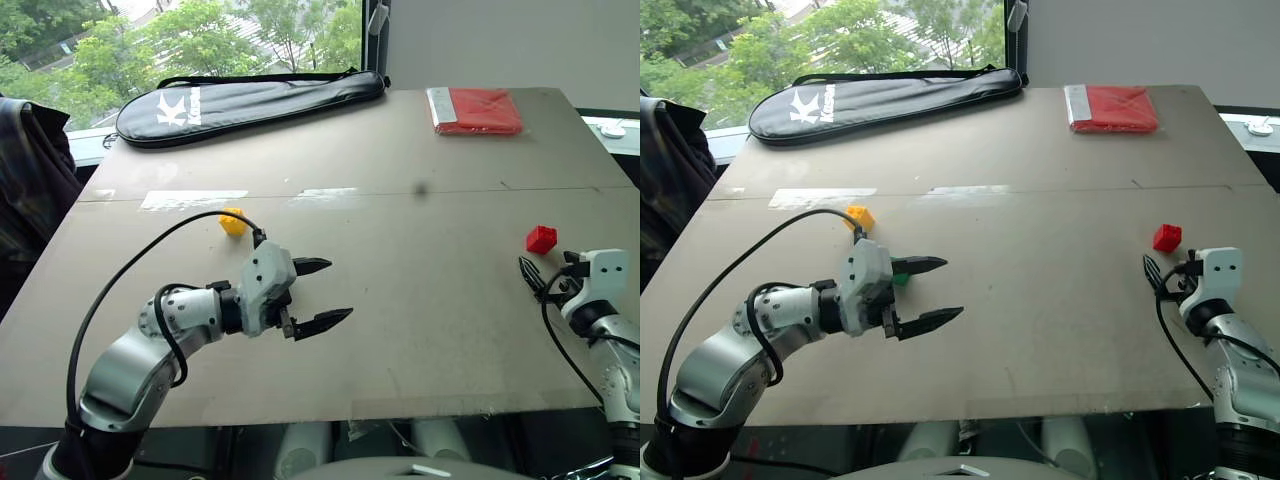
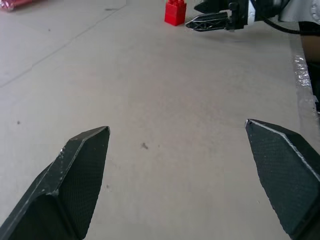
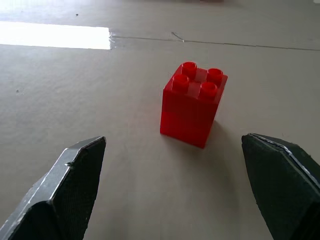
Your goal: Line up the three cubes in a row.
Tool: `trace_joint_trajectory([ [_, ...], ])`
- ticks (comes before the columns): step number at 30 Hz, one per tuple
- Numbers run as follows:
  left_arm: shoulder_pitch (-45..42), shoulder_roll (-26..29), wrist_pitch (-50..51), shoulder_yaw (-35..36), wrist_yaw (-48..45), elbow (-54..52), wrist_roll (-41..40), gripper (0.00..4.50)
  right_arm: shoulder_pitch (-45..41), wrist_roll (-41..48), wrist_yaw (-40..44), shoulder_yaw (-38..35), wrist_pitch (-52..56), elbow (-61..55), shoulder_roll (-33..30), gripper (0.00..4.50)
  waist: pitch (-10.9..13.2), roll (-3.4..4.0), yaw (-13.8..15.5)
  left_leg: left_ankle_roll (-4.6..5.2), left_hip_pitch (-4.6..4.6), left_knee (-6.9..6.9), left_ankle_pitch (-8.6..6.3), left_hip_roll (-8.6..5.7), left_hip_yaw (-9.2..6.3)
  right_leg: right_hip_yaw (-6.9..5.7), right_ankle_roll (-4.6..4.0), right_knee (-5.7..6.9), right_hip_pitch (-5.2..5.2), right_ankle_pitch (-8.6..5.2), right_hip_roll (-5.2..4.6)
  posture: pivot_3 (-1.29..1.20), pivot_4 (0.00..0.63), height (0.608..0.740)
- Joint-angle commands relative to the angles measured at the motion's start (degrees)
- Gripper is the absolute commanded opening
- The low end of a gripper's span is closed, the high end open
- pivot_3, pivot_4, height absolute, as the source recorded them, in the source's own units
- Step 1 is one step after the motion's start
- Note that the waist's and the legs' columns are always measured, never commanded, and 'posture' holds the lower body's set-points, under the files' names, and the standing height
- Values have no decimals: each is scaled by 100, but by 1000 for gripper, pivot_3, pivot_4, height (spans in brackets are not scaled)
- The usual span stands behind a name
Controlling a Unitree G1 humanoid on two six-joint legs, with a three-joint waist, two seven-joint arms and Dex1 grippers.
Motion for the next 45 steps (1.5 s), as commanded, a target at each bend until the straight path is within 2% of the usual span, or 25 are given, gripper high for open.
trace_joint_trajectory([
  [1, -489, 69, 73, -312, -229, 229, 150, 4425, -540, -234, -549, -25, -164, 463, 203, 4500, 1, 1, -21, 0, -2, -1, 0, 0, -1, -1, -1, 0, -2, 0, 0, 0, 150, 707],
  [4, -945, -85, -39, -588, -289, 445, 336, 4425, -1142, -356, -974, -88, -402, 1080, 414, 4500, 4, 0, -39, 0, -12, -2, 0, -3, 4, 1, 1, -4, -10, 2, -2, 0, 150, 707],
  [8, -1095, -182, -48, -622, -348, 447, 329, 4425, -1298, -367, -1011, -63, -523, 1256, 479, 4500, 4, 0, -70, 0, -15, -5, 0, -3, 0, 4, 22, -8, -11, 14, -6, 0, 150, 707],
  [14, -1180, -204, -92, -633, -421, 503, 386, 4500, -1198, -414, -987, -21, -580, 1162, 469, 1587, 5, 3, -115, 0, -15, -10, -1, -2, -5, 4, 23, -8, -14, 15, -6, 0, 150, 707],
  [15, -1189, -208, -93, -636, -431, 507, 383, 4500, -1165, -423, -970, -13, -586, 1132, 461, 1335, 5, 3, -117, 0, -13, -9, 0, -2, -5, 6, 23, -7, -14, 15, -5, 0, 150, 707],
  [17, -1197, -211, -81, -630, -447, 501, 367, 4500, -1059, -415, -842, 25, -630, 1015, 434, 1357, 5, 3, -118, 1, -11, -8, 0, -2, -5, 9, 23, -5, -14, 15, -5, 0, 150, 707],
  [21, -1162, -214, -46, -586, -447, 480, 340, 4500, -760, -146, 235, 351, -892, 605, 333, 1357, 5, 3, -119, 1, -11, -7, 0, -1, -5, 8, 24, -2, -14, 15, -4, 0, 150, 707],
  [24, -1012, -220, -228, -604, -438, 537, 484, 4500, -506, 262, 1702, 768, -1107, 344, 123, 1357, 7, 5, -132, 1, -8, -8, -1, -1, -7, 12, 24, -1, -14, 15, -3, 0, 150, 707],
  [27, -797, -160, -445, -590, -575, 561, 564, 4500, -672, 462, 3391, 1251, -1100, 678, -438, 1357, 11, 9, -137, 1, -6, -7, -1, 1, -5, 15, 24, -1, -14, 16, -3, 0, 150, 707],
  [30, -710, -140, -651, -571, -662, 630, 681, 4500, -1136, 193, 4760, 1694, -1848, 1451, -894, 1357, 16, 1, -116, 1, -6, -1, -1, 0, -6, 13, 24, -1, -12, 16, -4, 0, 150, 707],
  [35, -549, -120, -1013, -575, -836, 667, 831, 4500, -2159, 223, 6998, 2177, -2858, 2974, -1171, 1357, 26, -7, -120, 1, 1, 2, 0, 0, -1, 13, 24, -1, -8, 17, -2, 0, 150, 707],
  [39, -380, -110, -1215, -577, -1017, 556, 819, 4500, -2945, 904, 7228, 3484, -2834, 3583, -1629, 1357, 28, -6, -118, 1, -4, 0, 0, 5, -8, 6, 19, -1, -10, 19, -5, 0, 150, 707],
  [42, -314, -121, -1257, -520, -1063, 511, 784, 4500, -3360, 1179, 7228, 4100, -2959, 4017, -1736, 1357, 32, -10, -120, 1, -6, 1, 0, 6, -6, 11, 19, -4, -12, 19, -10, 0, 150, 707],
  [45, -283, -127, -1252, -465, -1075, 439, 729, 4500, -3651, 1415, 7228, 4418, -3092, 4361, -1739, 1357, 33, -11, -104, 1, -7, 1, 0, 8, -8, 10, 19, -6, -11, 19, -12, 0, 150, 707],
])
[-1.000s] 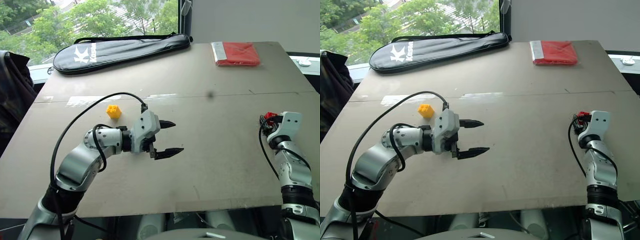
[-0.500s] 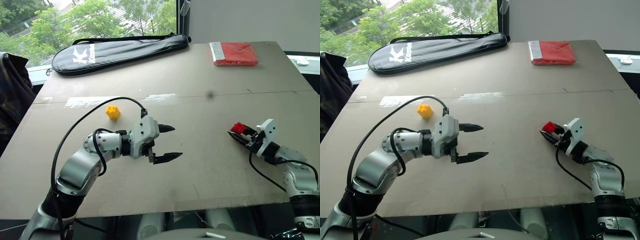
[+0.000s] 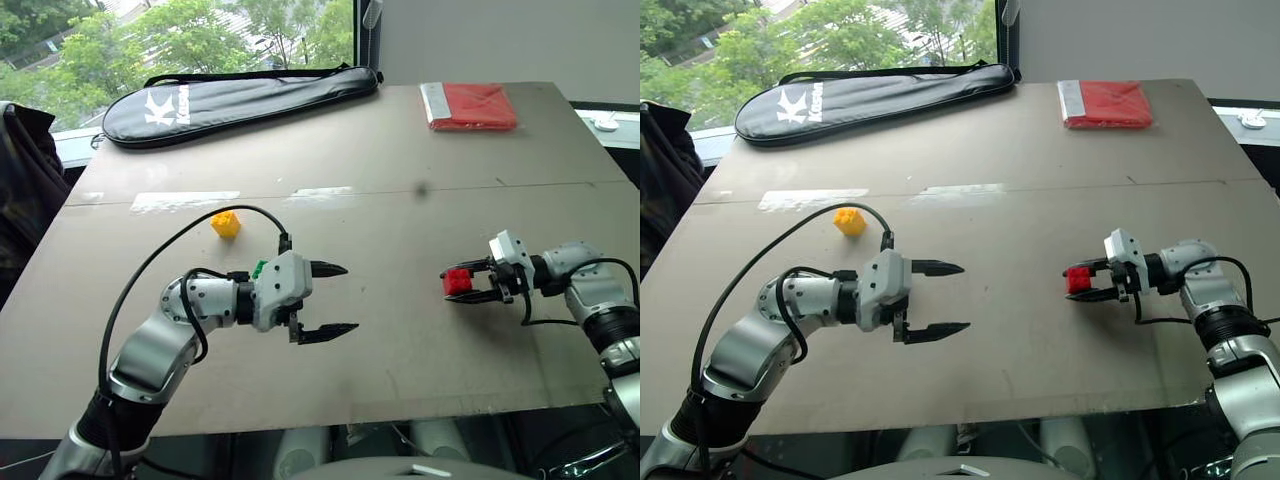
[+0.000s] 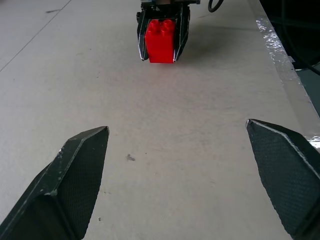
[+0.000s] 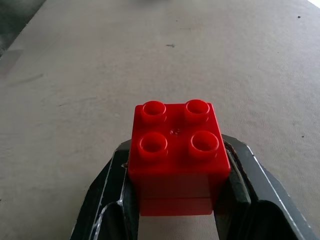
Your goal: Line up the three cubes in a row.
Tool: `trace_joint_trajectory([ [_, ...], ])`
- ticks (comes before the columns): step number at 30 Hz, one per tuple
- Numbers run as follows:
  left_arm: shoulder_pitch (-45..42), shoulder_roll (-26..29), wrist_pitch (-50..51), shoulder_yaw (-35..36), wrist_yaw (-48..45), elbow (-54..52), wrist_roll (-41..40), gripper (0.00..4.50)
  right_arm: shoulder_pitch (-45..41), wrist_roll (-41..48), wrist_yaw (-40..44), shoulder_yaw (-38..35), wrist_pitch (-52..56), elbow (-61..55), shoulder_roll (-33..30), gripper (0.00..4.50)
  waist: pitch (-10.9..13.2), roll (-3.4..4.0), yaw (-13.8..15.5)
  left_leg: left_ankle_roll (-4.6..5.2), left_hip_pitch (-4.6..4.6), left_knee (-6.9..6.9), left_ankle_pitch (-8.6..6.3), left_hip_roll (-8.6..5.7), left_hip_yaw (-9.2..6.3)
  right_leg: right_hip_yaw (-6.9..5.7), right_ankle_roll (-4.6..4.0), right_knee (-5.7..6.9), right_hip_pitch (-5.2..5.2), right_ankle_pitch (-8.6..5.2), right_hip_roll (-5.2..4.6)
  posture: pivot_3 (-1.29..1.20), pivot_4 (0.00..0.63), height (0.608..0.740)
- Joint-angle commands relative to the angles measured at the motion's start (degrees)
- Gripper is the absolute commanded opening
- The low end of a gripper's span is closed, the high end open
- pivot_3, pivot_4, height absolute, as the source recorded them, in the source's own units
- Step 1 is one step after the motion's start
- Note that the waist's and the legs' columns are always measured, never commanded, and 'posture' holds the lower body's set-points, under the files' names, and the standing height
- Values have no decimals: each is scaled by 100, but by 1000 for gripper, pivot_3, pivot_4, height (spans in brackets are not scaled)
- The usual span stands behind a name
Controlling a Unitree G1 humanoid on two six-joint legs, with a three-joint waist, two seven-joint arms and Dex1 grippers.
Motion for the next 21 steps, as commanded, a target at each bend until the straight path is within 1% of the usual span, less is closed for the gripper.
trace_joint_trajectory([
  [1, 26, 13, -84, 172, -36, -289, -177, 4500, -290, 332, 304, 295, -216, 348, -53, 1357, 1, -1, 18, 0, 0, 0, 0, 0, -1, -1, 0, 0, 0, 0, 0, 0, 150, 707],
  [5, 57, -5, -24, 204, -6, -381, -259, 4500, -525, 345, 304, 590, -481, 834, 21, 1357, 2, -1, 9, 0, -2, 1, 0, -1, -1, 0, 0, 0, 0, 0, -5, 0, 150, 707],
  [11, 57, 12, -86, 152, -12, -328, -209, 4500, -675, 188, 304, 658, -753, 1289, 146, 1357, 3, 0, -4, 0, 0, 0, 0, -1, -2, -1, 0, 1, 0, 1, -1, 0, 150, 707],
  [13, 43, 11, -116, 121, -33, -298, -184, 4500, -708, 108, 304, 625, -796, 1429, 189, 2391, 3, 0, -1, -1, 1, 1, 0, -1, -1, -1, -1, 3, 0, 2, -2, 0, 150, 707],
  [14, 45, 10, -128, 112, -43, -288, -178, 4500, -729, 47, 304, 564, -831, 1519, 232, 2684, 3, 0, 0, -1, 1, 2, 0, -2, -1, -1, -2, 3, 0, 2, -2, 0, 150, 707],
  [16, 40, 8, -154, 97, -62, -260, -158, 4500, -770, -123, 304, 402, -992, 1717, 339, 3698, 3, 0, -5, -1, 1, 2, 0, -2, -1, -1, -3, 3, 1, 3, -2, 0, 150, 707],
  [17, 29, 4, -161, 93, -70, -240, -151, 4500, -780, -188, 304, 365, -1080, 1745, 366, 4070, 3, 0, -11, -1, 2, 3, 0, -2, 1, 0, -3, 3, 1, 3, -2, 0, 150, 707],
  [18, 15, 1, -165, 92, -79, -222, -147, 4500, -788, -266, 304, 368, -1180, 1752, 365, 4366, 3, 0, -11, -1, 4, 3, 0, -2, 2, 1, -4, 3, 1, 4, -2, 0, 150, 707],
  [19, 6, -1, -170, 92, -87, -207, -144, 4500, -804, -374, 304, 350, -1264, 1787, 365, 4466, 3, 0, -8, -1, 4, 3, 1, -4, 3, 2, -4, 4, 1, 4, -1, 0, 150, 707],
  [21, 3, 1, -177, 104, -101, -194, -147, 4500, -837, -500, 304, 185, -1244, 1885, 392, 4466, 3, 0, -3, -1, 5, 4, 1, -4, 2, 1, -5, 7, 1, 5, -1, 0, 150, 707],
])
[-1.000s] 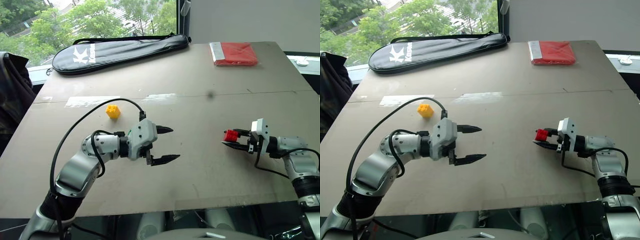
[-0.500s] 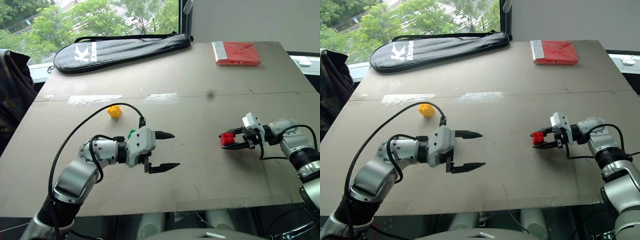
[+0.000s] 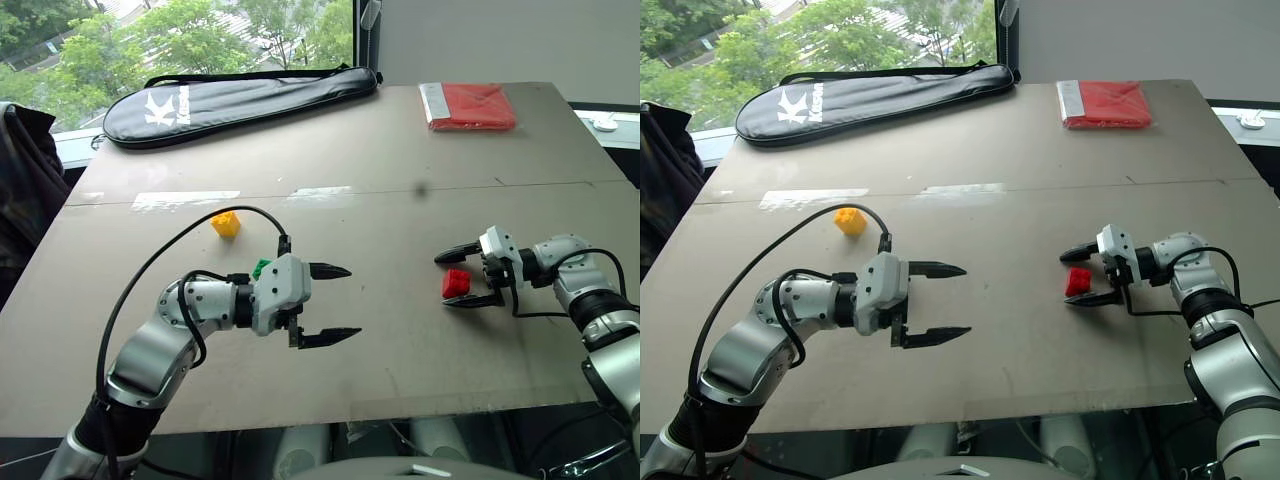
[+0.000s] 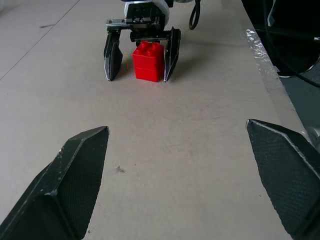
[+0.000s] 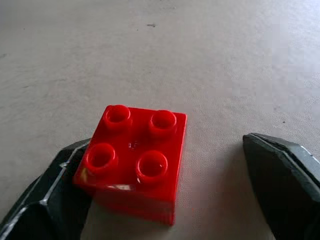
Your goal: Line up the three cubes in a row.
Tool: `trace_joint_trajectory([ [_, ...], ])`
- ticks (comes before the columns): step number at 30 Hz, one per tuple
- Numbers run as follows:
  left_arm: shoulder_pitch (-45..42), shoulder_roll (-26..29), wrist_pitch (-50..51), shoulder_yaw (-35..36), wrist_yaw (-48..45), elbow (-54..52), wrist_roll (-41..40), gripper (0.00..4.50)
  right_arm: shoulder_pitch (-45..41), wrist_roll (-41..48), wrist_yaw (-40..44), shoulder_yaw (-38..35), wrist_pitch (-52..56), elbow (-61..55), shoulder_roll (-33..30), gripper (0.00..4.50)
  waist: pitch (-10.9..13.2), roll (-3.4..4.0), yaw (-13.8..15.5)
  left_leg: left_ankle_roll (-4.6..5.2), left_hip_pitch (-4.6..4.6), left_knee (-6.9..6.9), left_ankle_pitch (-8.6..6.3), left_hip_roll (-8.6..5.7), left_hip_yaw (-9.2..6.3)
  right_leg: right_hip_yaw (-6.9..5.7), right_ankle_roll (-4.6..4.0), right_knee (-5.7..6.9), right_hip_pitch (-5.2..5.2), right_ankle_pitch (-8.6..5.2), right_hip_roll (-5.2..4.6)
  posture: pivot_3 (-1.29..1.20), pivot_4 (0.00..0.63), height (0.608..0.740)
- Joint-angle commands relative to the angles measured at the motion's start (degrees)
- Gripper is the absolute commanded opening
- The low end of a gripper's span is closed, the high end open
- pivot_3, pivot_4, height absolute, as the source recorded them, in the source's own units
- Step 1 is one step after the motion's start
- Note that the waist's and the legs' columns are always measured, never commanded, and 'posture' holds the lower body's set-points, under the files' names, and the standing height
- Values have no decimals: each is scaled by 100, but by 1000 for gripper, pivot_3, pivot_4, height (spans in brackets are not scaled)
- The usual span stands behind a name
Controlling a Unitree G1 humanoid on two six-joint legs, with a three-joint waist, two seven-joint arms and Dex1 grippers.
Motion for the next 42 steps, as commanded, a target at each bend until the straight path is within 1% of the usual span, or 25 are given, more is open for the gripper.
trace_joint_trajectory([
  [1, -59, 15, -100, 68, -37, -73, -27, 4500, -111, -297, 274, -313, -112, 187, -9, 4466, 0, 0, 2, 0, 0, 0, 0, 0, 0, 0, 0, 1, 0, 0, 0, 0, 150, 707],
  [4, -51, 18, -99, 61, -58, -73, -34, 4500, -108, -381, 274, -506, -7, 203, -18, 4466, 0, 0, 10, 0, -1, 1, 0, -1, 0, 0, -1, 2, 0, 1, -1, 0, 150, 707],
  [12, -196, -63, -159, -50, -134, 73, 22, 4500, -237, -1016, 274, -970, -25, 425, -63, 4466, 0, 0, 14, -1, -2, 1, 1, -4, -1, -1, -1, 2, 0, 1, -1, 0, 150, 707],
  [15, -258, -114, -168, -85, -155, 122, 39, 4500, -246, -1116, 274, -1066, -3, 395, -81, 4466, 0, 0, 10, -2, -2, 2, 1, -4, -1, -1, -1, 2, 0, 1, -1, 0, 150, 707],
  [23, -393, -182, -271, -135, -222, 320, 110, 4500, -265, -1272, 274, -1131, -68, 365, -111, 4466, 0, 0, 9, -2, -2, 2, 1, -4, -1, -1, -1, 2, 0, 1, -1, 0, 150, 707],
  [34, -389, -213, -392, -209, -296, 377, 150, 4500, -225, -1333, 274, -1225, -42, 304, -356, 4466, 0, 0, 10, -2, -2, 2, 1, -5, 0, 0, -1, 2, 0, 1, -1, 0, 150, 707],
  [42, -476, -244, -431, -234, -363, 466, 182, 4500, -332, -1436, 274, -1407, 33, 312, -340, 4466, 0, 0, 5, -2, -2, 2, 1, -5, 1, 0, -1, 2, 0, 1, -1, 0, 150, 707],
])
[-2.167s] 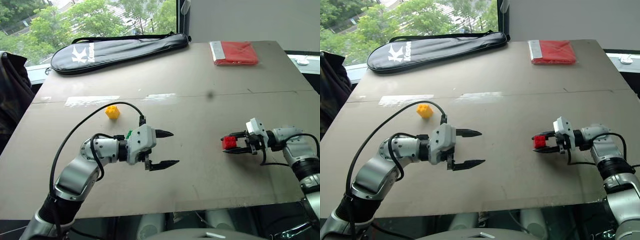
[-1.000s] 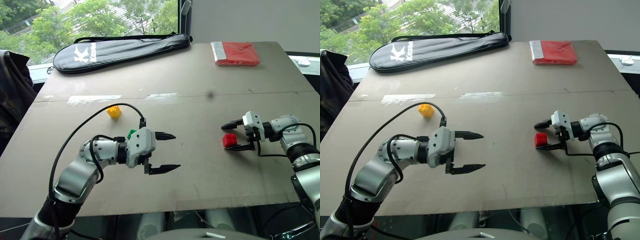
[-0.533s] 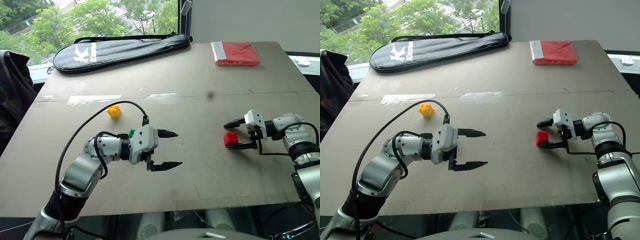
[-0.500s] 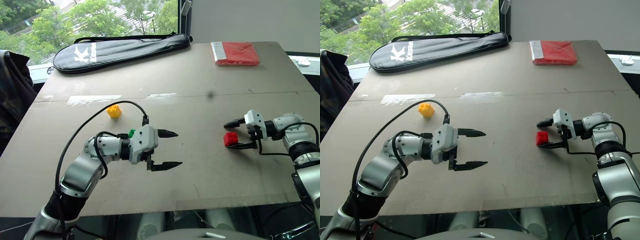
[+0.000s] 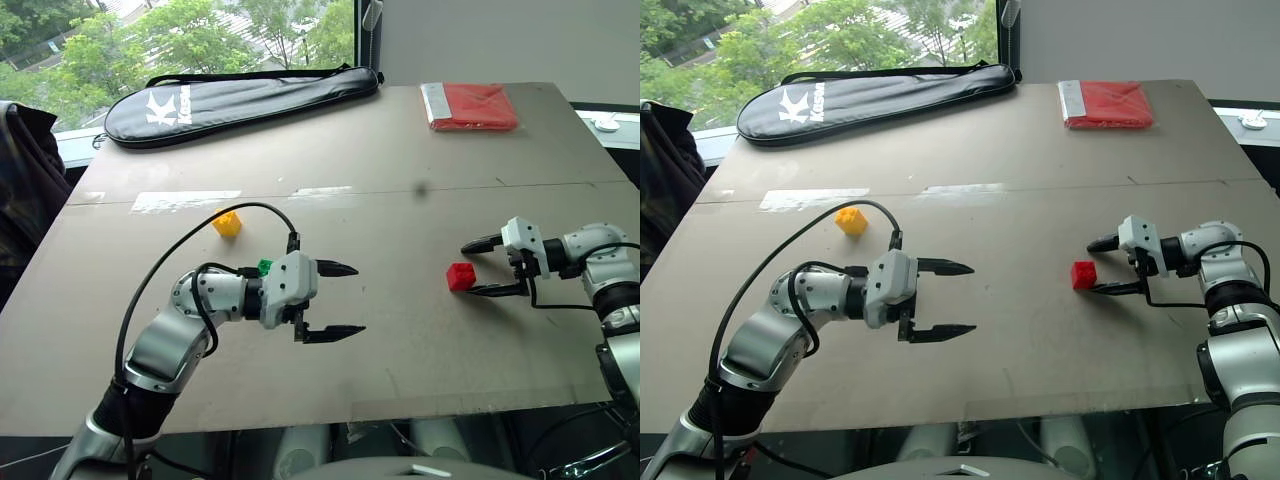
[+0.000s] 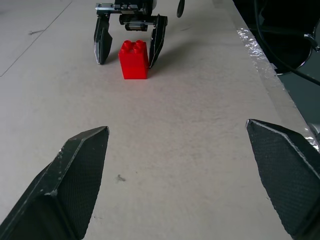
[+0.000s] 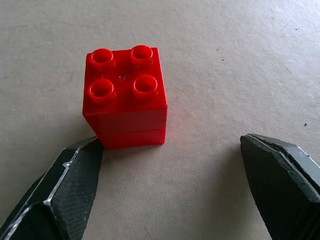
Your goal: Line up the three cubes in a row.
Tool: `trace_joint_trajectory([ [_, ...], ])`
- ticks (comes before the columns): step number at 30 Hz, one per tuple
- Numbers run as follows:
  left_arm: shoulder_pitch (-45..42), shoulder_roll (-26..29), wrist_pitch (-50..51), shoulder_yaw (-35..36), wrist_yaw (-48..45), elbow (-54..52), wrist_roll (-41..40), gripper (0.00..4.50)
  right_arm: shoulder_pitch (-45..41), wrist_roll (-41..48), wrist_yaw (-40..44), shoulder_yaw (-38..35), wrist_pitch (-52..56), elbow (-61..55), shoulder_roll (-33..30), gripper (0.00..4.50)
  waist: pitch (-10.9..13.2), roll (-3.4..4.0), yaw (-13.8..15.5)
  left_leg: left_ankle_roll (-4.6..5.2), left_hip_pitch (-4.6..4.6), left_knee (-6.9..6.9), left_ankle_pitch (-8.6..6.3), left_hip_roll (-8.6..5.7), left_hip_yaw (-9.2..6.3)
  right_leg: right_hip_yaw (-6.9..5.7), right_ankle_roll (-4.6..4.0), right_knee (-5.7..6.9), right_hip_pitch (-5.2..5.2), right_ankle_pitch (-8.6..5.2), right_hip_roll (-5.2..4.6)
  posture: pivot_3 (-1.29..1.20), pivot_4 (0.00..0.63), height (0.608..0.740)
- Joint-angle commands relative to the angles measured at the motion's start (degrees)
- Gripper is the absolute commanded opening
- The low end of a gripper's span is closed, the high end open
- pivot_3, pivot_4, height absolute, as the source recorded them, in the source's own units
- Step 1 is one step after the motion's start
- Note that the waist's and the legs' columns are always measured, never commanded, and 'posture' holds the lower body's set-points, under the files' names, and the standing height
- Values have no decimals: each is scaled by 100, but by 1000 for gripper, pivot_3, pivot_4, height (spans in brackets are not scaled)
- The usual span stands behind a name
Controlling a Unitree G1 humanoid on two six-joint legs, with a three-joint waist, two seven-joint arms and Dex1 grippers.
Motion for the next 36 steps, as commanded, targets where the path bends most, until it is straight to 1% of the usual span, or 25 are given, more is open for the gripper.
trace_joint_trajectory([
  [1, -46, -14, -112, 20, -40, -53, -16, 4500, -145, -61, 271, -215, -1, -74, -59, 4466, 0, 0, -1, 0, 0, 0, 0, 0, 0, 0, 0, 0, 0, 0, 0, 0, 150, 707],
  [12, -7, -6, -116, 48, -46, -56, -13, 4500, -142, -242, 271, -388, 42, -140, -24, 4466, 0, 1, -2, 0, 0, 0, 0, 0, 0, 0, 0, 0, 0, 0, 0, 0, 150, 707],
  [16, 78, -23, -64, 203, 109, -177, -92, 4500, -41, -2, 271, -387, 205, -408, -115, 4466, 1, 1, -5, 0, 0, 0, 0, 0, -1, 0, 0, 0, 0, 0, 0, 0, 150, 707],
  [19, 340, -35, 119, 567, 427, -488, -330, 4500, 211, 546, 271, -498, 551, -953, -321, 4466, 2, 2, -2, 0, -1, 0, 0, 5, -3, 0, 0, 0, -1, 0, -1, 0, 150, 707],
  [21, 569, -78, 194, 808, 749, -684, -331, 4500, 467, 827, 271, -529, 714, -1359, -509, 4466, 2, 3, 18, 0, -4, -1, 0, 13, -7, -3, 0, 0, -1, 0, -3, 0, 150, 707],
  [25, 1039, -450, 140, 1391, 1623, -1015, -278, 4500, 1029, 1555, 271, -929, 1278, -2212, -740, 4466, 3, 4, 24, 1, -6, 0, -1, 13, -9, -6, 1, -4, 0, 0, -11, 0, 150, 707],
  [27, 1417, -642, 122, 1650, 2049, -1257, -189, 4500, 1473, 2024, 271, -1125, 1674, -2769, -934, 4466, 3, 4, 24, 1, -5, 0, -1, 12, -7, -5, 1, -4, 0, 0, -13, 0, 150, 707],
  [29, 1814, -838, 25, 1899, 2456, -1382, -16, 4500, 1884, 2323, 271, -1434, 1872, -3194, -1001, 4466, 3, 4, 26, 1, -4, -1, -1, 13, -7, -5, 1, -4, 1, 0, -14, 0, 150, 707],
  [31, 2121, -1171, -79, 2117, 2977, -1387, 163, 4500, 2319, 2721, 271, -1695, 2063, -3661, -1060, 4466, 3, 4, 26, 2, -1, -2, -1, 14, -8, -6, 0, -4, 4, 0, -17, 0, 150, 707],
  [32, 2209, -1279, -107, 2174, 3132, -1391, 217, 4500, 2462, 2825, 271, -1781, 2159, -3833, -1079, 4466, 3, 4, 29, 2, 0, -1, -1, 15, -7, -6, 0, -3, 5, 0, -17, 0, 150, 707],
  [34, 2531, -1413, -396, 2076, 3384, -1240, 714, 4500, 2787, 2963, 271, -1989, 2387, -4179, -1119, 4466, 3, 3, 29, 2, 4, 0, -1, 14, -10, -9, 1, -4, 11, 0, -15, 0, 150, 707],
  [36, 2681, -1696, -641, 1929, 3825, -986, 1146, 4500, 3052, 3006, 251, -2205, 2533, -4454, -1071, 4466, 2, 6, 38, 2, 15, 0, -1, 13, -8, -7, -2, -3, 23, 0, -13, 0, 150, 707],
])
